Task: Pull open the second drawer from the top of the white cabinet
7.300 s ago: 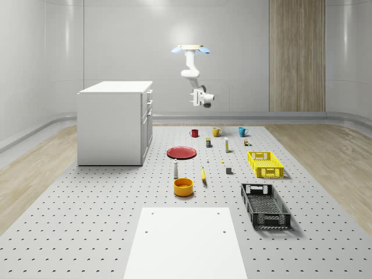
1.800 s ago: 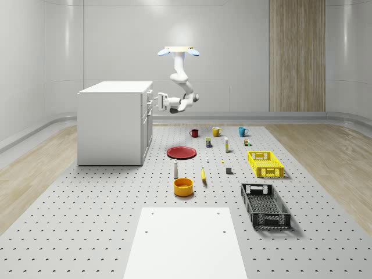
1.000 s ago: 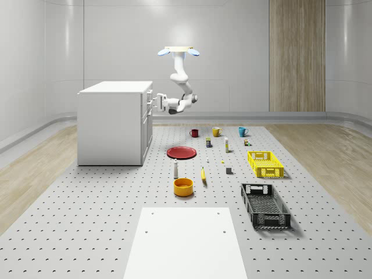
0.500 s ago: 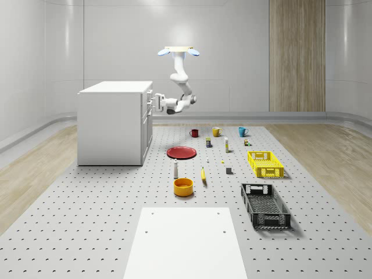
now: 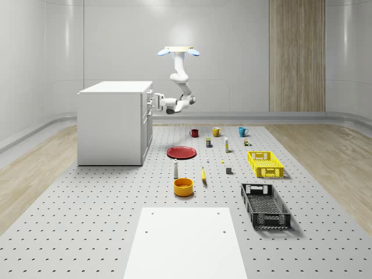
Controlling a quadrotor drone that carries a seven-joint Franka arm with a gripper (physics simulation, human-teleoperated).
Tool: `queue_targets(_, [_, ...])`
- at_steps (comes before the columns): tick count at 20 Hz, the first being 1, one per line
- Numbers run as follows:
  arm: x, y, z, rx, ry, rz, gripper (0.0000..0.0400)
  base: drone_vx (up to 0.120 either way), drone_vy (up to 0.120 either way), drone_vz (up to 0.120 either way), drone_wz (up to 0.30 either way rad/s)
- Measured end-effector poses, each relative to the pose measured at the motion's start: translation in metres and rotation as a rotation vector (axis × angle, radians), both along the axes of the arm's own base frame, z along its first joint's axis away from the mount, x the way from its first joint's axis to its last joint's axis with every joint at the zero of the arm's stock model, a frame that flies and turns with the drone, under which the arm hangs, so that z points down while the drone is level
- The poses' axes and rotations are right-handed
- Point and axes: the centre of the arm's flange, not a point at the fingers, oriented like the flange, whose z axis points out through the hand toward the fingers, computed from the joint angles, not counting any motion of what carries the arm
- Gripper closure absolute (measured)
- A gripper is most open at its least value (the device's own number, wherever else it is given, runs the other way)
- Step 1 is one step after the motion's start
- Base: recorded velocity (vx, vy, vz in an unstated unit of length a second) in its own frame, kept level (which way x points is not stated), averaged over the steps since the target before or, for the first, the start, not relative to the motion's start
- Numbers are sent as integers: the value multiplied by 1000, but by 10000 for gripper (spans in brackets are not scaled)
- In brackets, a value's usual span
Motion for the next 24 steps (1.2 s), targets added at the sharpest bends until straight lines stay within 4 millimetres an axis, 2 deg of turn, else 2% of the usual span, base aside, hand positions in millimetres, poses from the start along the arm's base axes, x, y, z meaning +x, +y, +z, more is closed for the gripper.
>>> queue_targets(2, [0,0,0,0,0,0,205,0,0,0,0])
queue_targets(4, [0,0,0,0,0,0,243,0,0,0,0])
queue_targets(5, [0,0,1,-4,9,1,239,0,0,0,0])
queue_targets(8, [2,1,-7,2,-38,0,263,0,0,0,0])
queue_targets(10, [1,1,-5,2,-29,0,278,0,0,0,0])
queue_targets(12, [1,1,-3,-1,-20,0,274,0,0,0,0])
queue_targets(14, [-1,-1,3,-19,8,4,228,0,0,0,0])
queue_targets(21, [0,-15,0,-15,5,3,253,0,0,0,0])
queue_targets(22, [-1,-17,2,-20,20,4,240,0,0,0,0])
queue_targets(24, [1,-20,-3,-11,-15,3,264,0,0,0,0])
